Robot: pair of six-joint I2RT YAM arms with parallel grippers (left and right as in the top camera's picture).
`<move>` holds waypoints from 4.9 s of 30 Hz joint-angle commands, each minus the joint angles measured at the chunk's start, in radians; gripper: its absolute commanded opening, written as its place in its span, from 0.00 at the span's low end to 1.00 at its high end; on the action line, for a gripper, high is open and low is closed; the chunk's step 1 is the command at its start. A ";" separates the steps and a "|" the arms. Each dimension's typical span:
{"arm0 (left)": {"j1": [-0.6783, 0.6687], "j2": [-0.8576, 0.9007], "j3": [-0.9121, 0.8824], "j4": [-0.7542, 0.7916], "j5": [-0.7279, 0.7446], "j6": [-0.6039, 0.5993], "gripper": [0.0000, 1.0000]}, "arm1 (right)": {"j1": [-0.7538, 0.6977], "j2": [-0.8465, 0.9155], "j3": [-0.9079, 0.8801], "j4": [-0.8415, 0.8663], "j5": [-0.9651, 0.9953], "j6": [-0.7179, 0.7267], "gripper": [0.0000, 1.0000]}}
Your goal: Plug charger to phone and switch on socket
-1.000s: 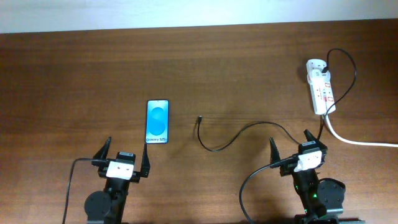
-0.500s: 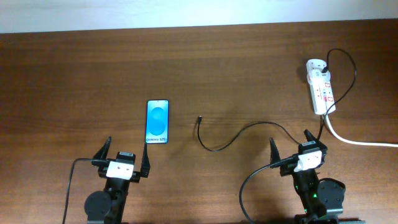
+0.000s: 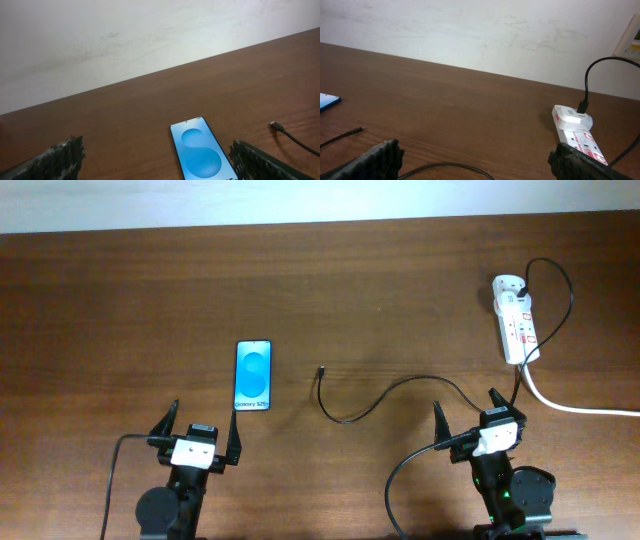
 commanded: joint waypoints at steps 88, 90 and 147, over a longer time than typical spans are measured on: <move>-0.003 0.830 0.778 -0.218 0.048 -0.070 0.99 | 0.006 0.529 0.812 -0.378 -0.021 0.027 0.98; -0.003 0.938 0.910 -0.322 0.068 -0.069 0.99 | 0.006 0.603 0.910 -0.467 -0.054 0.027 0.98; -0.163 2.128 1.500 -0.885 -0.045 -0.359 1.00 | 0.006 1.567 1.604 -1.208 -0.332 0.026 0.98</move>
